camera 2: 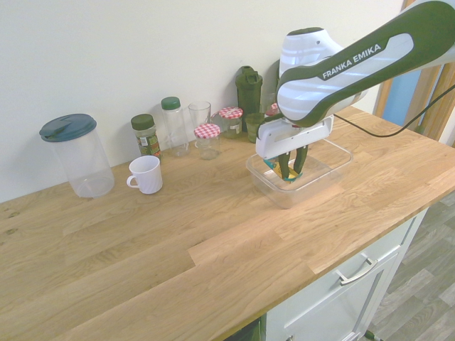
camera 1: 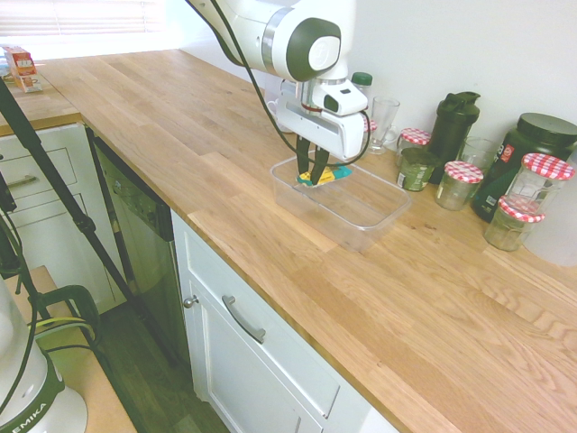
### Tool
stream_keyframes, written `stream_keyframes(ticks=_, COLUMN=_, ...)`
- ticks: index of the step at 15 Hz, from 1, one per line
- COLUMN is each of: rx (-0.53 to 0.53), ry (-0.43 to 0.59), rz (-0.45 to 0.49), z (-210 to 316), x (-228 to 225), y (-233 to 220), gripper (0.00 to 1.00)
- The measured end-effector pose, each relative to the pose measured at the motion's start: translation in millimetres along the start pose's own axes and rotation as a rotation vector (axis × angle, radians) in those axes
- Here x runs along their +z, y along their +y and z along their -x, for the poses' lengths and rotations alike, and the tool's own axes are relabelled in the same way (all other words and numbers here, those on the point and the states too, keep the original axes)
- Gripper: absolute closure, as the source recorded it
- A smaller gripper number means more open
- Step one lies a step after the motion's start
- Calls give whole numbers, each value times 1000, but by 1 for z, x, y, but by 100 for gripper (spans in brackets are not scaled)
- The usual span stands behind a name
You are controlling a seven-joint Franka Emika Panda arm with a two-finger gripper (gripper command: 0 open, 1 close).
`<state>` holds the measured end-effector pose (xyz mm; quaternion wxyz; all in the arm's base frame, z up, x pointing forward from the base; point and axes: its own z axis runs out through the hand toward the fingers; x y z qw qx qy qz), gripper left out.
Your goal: Put the protein bar into the container
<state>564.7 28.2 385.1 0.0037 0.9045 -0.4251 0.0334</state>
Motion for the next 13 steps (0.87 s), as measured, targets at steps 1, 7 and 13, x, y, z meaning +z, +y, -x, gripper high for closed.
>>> stream_keyframes(ticks=1, rx=-1, ry=2, rz=-2, z=0, x=0, y=0, gripper=0)
stream_keyframes(ticks=7, rx=-7, ry=16, rz=-5, z=0, x=-3, y=-2, gripper=0)
stream_keyframes(ticks=13, rx=1, ry=63, rz=-35, z=2, x=-33, y=3, gripper=0)
